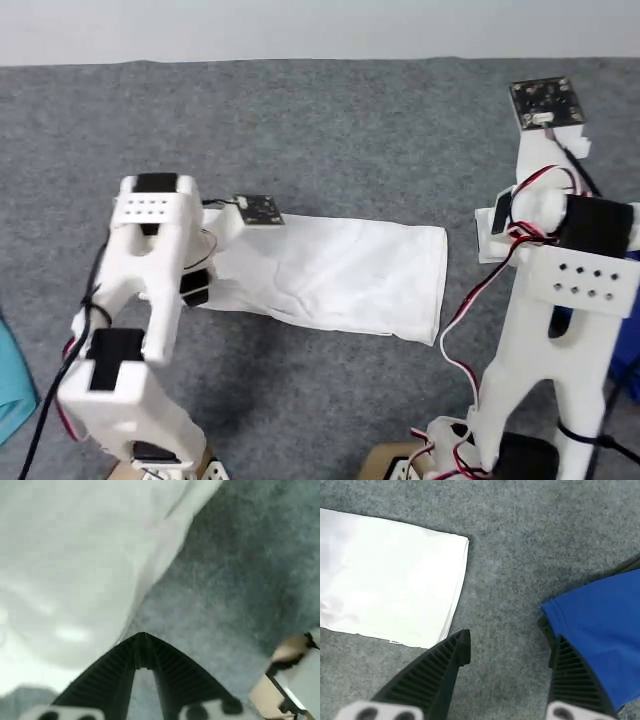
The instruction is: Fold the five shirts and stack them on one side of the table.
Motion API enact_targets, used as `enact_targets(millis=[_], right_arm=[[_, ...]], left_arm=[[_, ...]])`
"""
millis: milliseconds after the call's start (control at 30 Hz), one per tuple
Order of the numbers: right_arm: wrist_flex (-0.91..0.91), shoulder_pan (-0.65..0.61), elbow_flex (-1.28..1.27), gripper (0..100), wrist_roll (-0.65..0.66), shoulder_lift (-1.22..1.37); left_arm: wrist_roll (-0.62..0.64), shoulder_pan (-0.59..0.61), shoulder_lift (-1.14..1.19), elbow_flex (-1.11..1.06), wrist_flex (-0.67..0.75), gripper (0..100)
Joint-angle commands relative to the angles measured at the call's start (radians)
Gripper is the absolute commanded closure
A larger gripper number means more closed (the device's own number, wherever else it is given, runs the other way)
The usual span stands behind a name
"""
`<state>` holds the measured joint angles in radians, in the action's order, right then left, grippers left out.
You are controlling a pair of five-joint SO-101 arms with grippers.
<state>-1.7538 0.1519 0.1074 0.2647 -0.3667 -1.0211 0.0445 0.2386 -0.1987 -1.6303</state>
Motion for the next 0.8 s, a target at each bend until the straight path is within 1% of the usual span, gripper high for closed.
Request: enact_targets(millis=[0, 100, 333, 433, 567, 767], right_arm=[[-0.035, 0.008, 0.012, 73.2, -0.011, -0.035], [-0.035, 0.008, 0.012, 73.2, -0.011, -0.035], [-0.035, 0.002, 0.012, 73.2, -0.011, -0.035], [-0.035, 0.002, 0.012, 73.2, -0.011, -0.035], [-0.036, 0.002, 0.011, 73.2, -0.011, -0.036], [-0.036, 0.002, 0.009, 73.2, -0.011, -0.085]], left_arm=[[-0.002, -0.029, 0.063, 0.048, 0.035, 100], [0.002, -0.048, 0.13, 0.142, 0.034, 100], [0.058, -0.087, 0.253, 0.354, 0.032, 100], [0.069, -0.109, 0.284, 0.437, -0.006, 100], [0.069, -0.147, 0.304, 0.475, -0.066, 100], [0.068, -0.155, 0.311, 0.461, -0.064, 100]])
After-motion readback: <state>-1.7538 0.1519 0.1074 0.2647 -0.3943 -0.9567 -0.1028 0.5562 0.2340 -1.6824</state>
